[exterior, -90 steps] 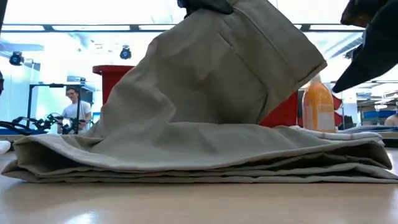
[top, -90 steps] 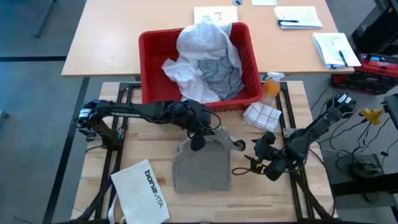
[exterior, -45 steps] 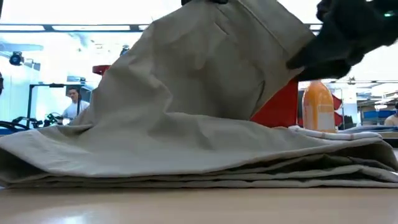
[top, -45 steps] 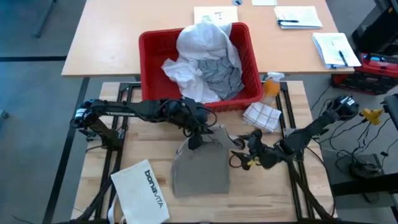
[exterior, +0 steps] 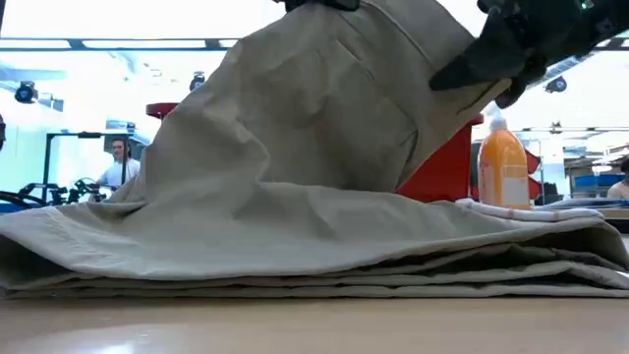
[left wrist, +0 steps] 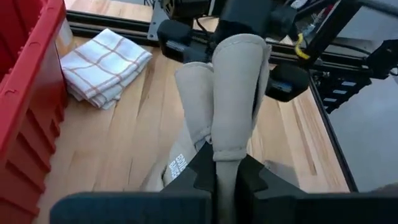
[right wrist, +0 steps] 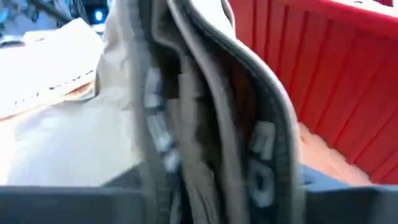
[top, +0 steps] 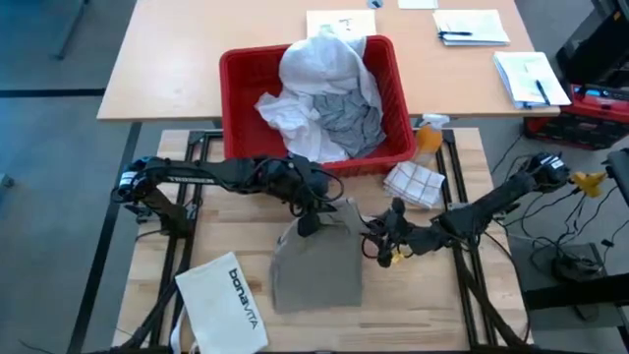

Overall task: Fold laundry
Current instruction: Fold the brown shorts

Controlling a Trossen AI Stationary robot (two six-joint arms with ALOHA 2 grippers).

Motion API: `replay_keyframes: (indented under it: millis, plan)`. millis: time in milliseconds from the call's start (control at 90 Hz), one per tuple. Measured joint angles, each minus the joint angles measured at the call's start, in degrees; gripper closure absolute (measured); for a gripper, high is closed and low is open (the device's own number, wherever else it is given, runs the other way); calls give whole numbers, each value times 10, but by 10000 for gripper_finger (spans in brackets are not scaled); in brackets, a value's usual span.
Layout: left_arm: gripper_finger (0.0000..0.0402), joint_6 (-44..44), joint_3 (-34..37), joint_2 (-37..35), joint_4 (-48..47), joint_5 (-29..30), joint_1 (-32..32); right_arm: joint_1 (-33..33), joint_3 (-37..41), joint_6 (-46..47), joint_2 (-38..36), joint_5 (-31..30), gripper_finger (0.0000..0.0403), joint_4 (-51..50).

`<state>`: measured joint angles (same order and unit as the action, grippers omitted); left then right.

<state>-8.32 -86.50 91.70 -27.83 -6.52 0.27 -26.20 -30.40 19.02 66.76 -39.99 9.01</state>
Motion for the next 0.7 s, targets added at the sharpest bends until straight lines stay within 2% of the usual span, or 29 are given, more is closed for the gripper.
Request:
replay_keyframes:
  millis: [67, 122, 278, 400, 578, 700]
  plan:
    - [401, 2, 1, 0, -2, 4, 0, 0, -20, -2, -1, 0, 357, -44]
    - [401, 5, 1, 0, -1, 15, 0, 0, -39, -2, -3, 1, 380, -87]
    - [401, 17, 11, 0, 2, 22, 2, 4, -109, 27, -9, 3, 367, -239]
    - [401, 18, 33, -3, 8, 30, 4, 5, -170, 7, -10, 7, 381, -358]
    - [401, 24, 76, -24, 73, 36, 5, 14, -241, -37, -10, 91, 381, -442]
    - [401, 37, 103, -43, 91, 39, 5, 14, -292, -40, -10, 119, 381, -487]
